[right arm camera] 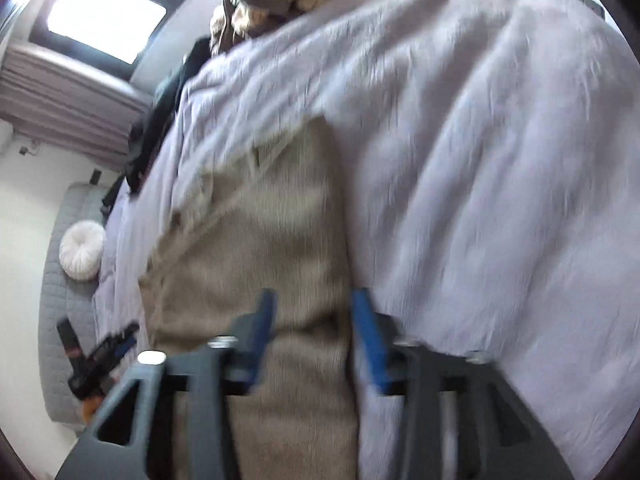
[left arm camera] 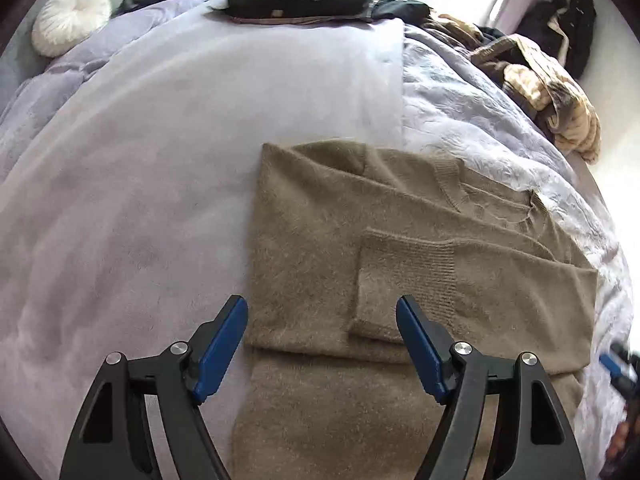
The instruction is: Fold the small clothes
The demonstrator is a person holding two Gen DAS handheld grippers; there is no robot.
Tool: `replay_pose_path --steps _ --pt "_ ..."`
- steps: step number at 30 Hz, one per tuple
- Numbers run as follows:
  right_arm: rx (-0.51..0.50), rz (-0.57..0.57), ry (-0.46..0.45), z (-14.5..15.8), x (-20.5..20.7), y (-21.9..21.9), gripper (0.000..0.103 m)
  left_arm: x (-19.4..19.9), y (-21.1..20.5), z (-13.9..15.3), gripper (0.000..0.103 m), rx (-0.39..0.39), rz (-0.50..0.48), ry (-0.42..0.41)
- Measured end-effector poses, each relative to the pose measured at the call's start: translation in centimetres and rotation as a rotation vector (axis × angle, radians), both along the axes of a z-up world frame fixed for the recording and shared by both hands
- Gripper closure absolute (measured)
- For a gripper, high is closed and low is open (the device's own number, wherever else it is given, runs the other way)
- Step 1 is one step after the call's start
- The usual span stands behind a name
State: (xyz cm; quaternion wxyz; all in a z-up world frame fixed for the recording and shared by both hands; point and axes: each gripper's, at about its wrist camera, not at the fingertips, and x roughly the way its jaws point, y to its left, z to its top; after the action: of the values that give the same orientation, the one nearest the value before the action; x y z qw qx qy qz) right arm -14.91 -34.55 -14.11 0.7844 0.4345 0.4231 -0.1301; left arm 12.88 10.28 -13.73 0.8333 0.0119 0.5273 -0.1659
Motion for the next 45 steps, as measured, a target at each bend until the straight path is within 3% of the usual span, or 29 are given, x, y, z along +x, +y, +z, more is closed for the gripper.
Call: replay_pose_path --steps 2,5,6,7,11,16,20,23,28,30,31,32,34,36,38,45 --pt "0.051 -0.021 -0.017 -1.5 1.6 -1.3 0.049 0.2 -1.0 -0.3 0.026 0.021 -0.015 -0.008" --pt "0.154 -0.027 0.029 -4.6 3.9 -2.0 0.053 0.2 -2.6 -1.4 0.026 0.038 -0.025 0.007" --pt "0.178 -0.019 0.036 -5.2 4.4 -1.8 0.080 0.2 -2.9 -1.8 0.026 0.045 -0.021 0.021" --pt "0.160 -0.002 0.058 -5.0 4.9 -1.3 0.095 0.1 -3.1 -2.1 0.026 0.048 -0.016 0.031" --pt "-0.122 0.116 0.061 -0.7 6.1 0.4 0.095 -0.3 -3.2 -2.8 0.026 0.081 -0.009 0.023" --pt "-0.241 0.241 0.201 -3.1 8.1 1.0 0.095 -0.1 -3.1 -4.1 0.024 0.084 -0.016 0.035" --pt "-0.234 0.140 0.217 -2.2 7.3 0.8 0.088 -0.5 -2.6 -2.5 0.024 0.130 -0.042 0.000" --pt "-0.257 0.101 0.213 -0.4 5.7 1.0 0.087 -0.5 -1.6 -1.1 0.024 0.093 -0.068 -0.015" --pt "-0.264 0.176 0.130 2.0 6.1 4.4 0.087 0.1 -2.6 -0.9 0.024 0.054 -0.120 0.010" --pt "-0.274 0.223 0.134 1.8 7.2 6.0 0.087 0.2 -3.4 -2.2 0.043 0.051 -0.132 0.053" --pt "-0.281 0.246 0.152 1.2 7.9 6.5 0.087 0.2 -3.7 -2.8 0.064 0.056 -0.137 0.073" --pt "-0.289 0.271 0.196 0.1 8.5 7.2 0.087 0.0 -3.8 -3.3 0.066 0.054 -0.143 0.090" --pt "-0.291 0.289 0.265 -2.1 7.8 7.3 0.087 -0.6 -3.4 -3.1 0.066 0.050 -0.139 0.060" --pt "-0.261 0.269 0.242 -2.9 7.0 6.9 0.088 -1.1 -3.1 -2.9 0.063 0.075 -0.139 0.045" --pt "-0.240 0.237 0.224 -2.6 6.2 6.5 0.088 -1.5 -2.5 -2.6 0.054 0.104 -0.132 0.041" --pt "-0.207 0.196 0.267 -1.3 5.2 6.9 0.084 -2.5 0.1 -2.5 0.054 0.133 -0.095 0.121"
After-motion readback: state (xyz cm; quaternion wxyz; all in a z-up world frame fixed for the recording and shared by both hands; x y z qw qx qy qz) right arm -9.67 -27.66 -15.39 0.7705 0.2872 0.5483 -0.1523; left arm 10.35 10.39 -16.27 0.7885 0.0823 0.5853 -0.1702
